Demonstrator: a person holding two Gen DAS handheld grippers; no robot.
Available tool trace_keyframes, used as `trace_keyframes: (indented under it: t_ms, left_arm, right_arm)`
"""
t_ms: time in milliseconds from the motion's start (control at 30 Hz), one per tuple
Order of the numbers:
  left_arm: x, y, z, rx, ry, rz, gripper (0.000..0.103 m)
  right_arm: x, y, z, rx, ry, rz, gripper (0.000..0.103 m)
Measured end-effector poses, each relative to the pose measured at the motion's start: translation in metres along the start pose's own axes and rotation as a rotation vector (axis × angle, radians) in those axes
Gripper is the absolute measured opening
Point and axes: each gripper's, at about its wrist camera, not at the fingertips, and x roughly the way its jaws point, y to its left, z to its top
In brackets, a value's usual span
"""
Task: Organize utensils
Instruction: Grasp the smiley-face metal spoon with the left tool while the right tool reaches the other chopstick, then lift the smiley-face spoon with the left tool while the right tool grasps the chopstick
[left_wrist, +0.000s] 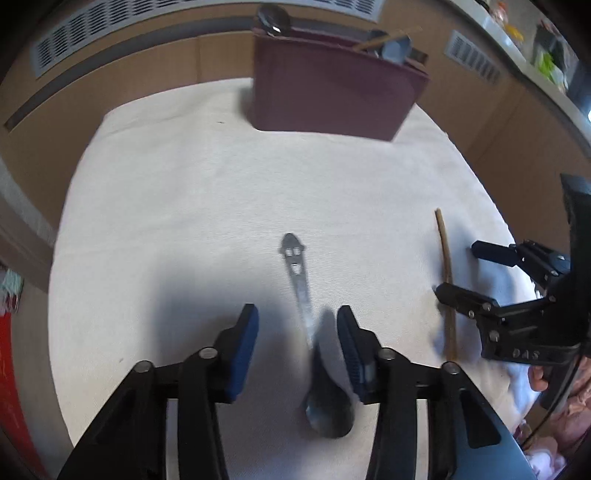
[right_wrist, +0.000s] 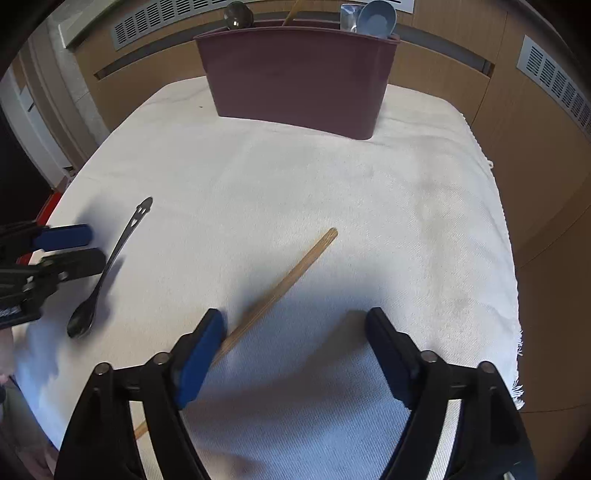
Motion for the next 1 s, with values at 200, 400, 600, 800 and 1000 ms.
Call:
trace_keyframes:
  t_ms: [200,400,600,800,1000]
  left_arm:
    - [0.015,-0.012,0.023,0.068,0.047,0.059,0.031]
    - [0.015,-0.007,0.045,0.06,0.056,0.059,0.013]
    - [-0.003,-0.002,0.032,0.041,0.019,0.022,0.015]
    - [-0.047,0.012,-0.016,-0.036,-0.097,0.021,0.031]
    - [-0.073,-0.001,-0.07,-0.037,-0.162,-0.002,0.052]
  right_arm:
    - [0.002,0.008,-0.011,-0.042,0.005,0.028,0.103]
    - [0.002,0.01,-0.021,-0.054,-0.034,0.001,0.103]
    - [0.005,0.011,-0.012,-0.014,0.029,-0.022,0.103]
    - [0.02,0.02,0.008,0.062,-0.028,-0.078,0.103]
    - [0.016,0.036,0.017,-0.018,-0.079,-0.047,0.05]
